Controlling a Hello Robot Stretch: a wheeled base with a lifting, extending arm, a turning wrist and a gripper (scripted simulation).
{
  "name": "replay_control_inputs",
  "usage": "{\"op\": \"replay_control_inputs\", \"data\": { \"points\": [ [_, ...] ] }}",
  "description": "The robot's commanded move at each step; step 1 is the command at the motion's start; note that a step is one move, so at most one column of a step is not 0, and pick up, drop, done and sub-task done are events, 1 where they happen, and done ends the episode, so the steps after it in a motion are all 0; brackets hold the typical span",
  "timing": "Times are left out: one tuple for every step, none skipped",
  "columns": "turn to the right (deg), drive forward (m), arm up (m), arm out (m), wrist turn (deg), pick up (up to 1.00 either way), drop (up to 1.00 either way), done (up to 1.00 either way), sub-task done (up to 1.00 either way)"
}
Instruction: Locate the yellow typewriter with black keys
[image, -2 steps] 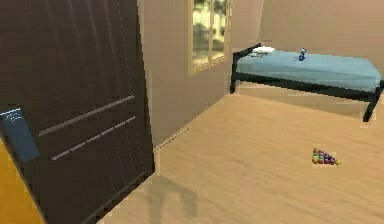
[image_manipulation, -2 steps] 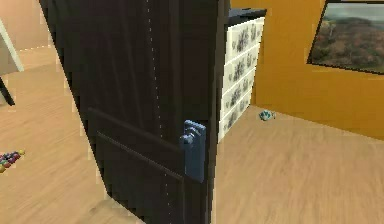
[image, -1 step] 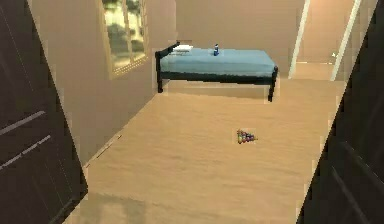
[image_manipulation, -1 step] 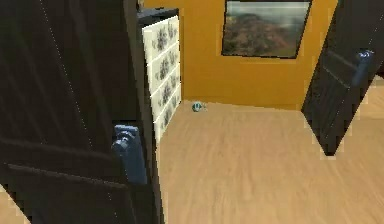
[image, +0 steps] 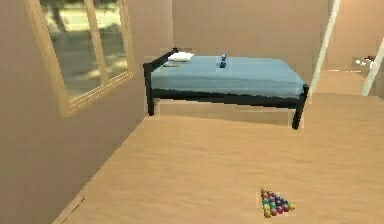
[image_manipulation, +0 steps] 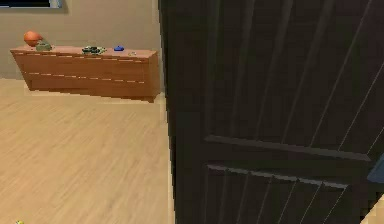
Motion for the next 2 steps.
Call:
{"op": "replay_control_inputs", "data": {
  "points": [
    [0.0, 0.95, 0.00, 0.00, 0.0, 0.00, 0.00, 0.00, 0.00],
    [12.0, 0.00, 0.00, 0.00, 0.0, 0.00, 0.00, 0.00, 0.00]
  ]
}}
